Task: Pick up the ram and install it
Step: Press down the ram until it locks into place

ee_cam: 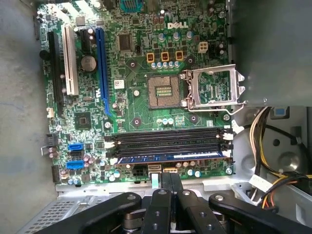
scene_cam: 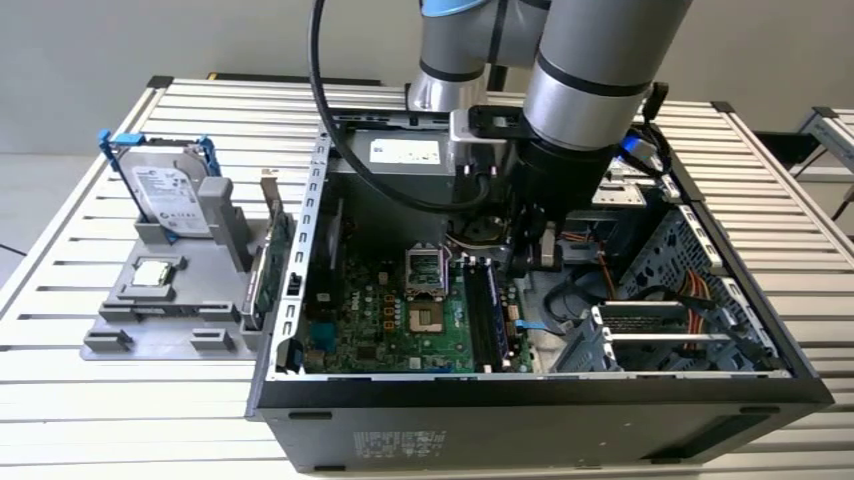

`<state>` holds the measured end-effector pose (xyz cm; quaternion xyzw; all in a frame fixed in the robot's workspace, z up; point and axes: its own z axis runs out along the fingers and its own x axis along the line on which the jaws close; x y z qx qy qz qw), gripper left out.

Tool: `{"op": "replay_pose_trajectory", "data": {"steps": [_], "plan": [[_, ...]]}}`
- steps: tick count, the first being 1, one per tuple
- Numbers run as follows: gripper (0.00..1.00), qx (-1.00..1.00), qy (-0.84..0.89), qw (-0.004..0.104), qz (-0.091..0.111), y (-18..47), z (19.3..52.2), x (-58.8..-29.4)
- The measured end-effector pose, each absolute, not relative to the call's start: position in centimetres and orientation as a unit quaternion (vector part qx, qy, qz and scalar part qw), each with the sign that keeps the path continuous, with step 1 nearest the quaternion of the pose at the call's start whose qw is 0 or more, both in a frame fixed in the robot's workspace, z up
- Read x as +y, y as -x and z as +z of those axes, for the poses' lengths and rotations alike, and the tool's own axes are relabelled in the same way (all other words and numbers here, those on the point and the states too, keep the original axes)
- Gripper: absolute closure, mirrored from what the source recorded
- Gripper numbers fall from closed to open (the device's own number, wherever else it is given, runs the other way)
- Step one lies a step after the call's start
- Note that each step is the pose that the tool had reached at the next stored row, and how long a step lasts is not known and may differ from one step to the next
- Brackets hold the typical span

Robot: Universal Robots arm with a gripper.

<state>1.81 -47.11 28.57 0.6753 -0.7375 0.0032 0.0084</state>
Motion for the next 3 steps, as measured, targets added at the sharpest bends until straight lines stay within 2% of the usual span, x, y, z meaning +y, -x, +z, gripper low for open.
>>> {"op": "replay_pose_trajectory", "data": {"steps": [3], "plan": [[1.0, -0.738, -0.675, 0.008, 0.003, -1.81, 28.58, -47.11]]}}
